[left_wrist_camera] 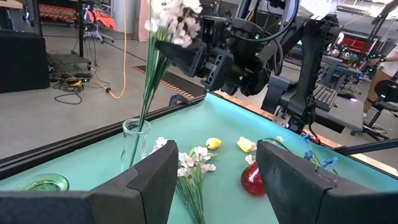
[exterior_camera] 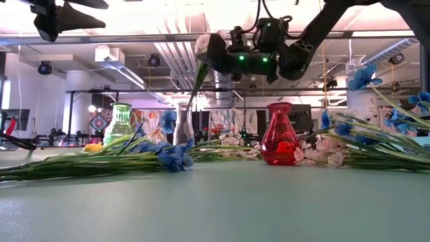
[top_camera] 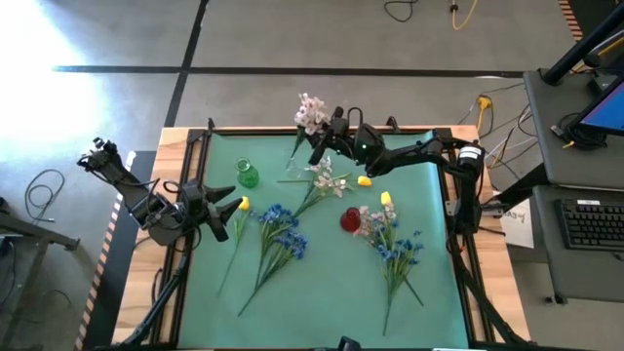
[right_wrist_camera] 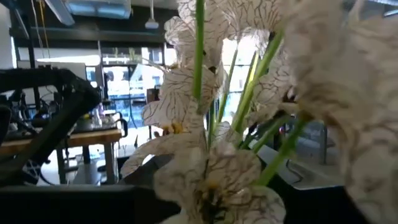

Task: Sort flowers into vase by color
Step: Put the top white flowers into the transparent vase, then put the left blue flowers into the green vase

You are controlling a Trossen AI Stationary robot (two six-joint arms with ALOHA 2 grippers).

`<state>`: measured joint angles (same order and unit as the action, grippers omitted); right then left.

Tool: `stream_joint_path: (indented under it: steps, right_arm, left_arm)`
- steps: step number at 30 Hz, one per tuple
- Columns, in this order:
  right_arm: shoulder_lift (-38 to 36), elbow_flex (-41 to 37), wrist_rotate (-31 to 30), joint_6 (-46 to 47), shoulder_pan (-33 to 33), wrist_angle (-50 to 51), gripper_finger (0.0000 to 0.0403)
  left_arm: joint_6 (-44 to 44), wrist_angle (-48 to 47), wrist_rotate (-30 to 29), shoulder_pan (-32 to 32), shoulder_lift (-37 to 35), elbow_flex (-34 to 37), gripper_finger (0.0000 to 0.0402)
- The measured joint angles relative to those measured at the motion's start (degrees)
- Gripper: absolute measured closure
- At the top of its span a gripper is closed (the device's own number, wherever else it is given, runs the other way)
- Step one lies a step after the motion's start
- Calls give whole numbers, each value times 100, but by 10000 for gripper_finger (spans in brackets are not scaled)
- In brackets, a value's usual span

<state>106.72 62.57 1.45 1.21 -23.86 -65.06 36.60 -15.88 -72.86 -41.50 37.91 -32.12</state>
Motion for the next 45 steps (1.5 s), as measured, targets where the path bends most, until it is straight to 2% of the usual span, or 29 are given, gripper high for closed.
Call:
stream_joint_path:
  steps: [8, 24, 31, 39, 45]
  right_arm:
    - [-73, -4, 8, 29, 70, 713, 205]
    - [-1024, 304, 5, -97, 201, 4123, 90]
    - [-1483, 349, 2, 119, 199, 5356, 72]
    - [-1912, 348, 0, 418, 199, 6514, 77]
    - [-2229, 348, 5, 639, 217, 7552, 75]
  left_arm:
    - [0, 0, 0, 0, 0, 0, 196]
    - [18, -1, 45, -1, 4, 0, 196]
    - [140, -10, 184, -1, 35, 0, 196]
    - [234, -2, 315, -2, 227, 0, 196]
    - [780, 0, 726, -2, 622, 0, 196]
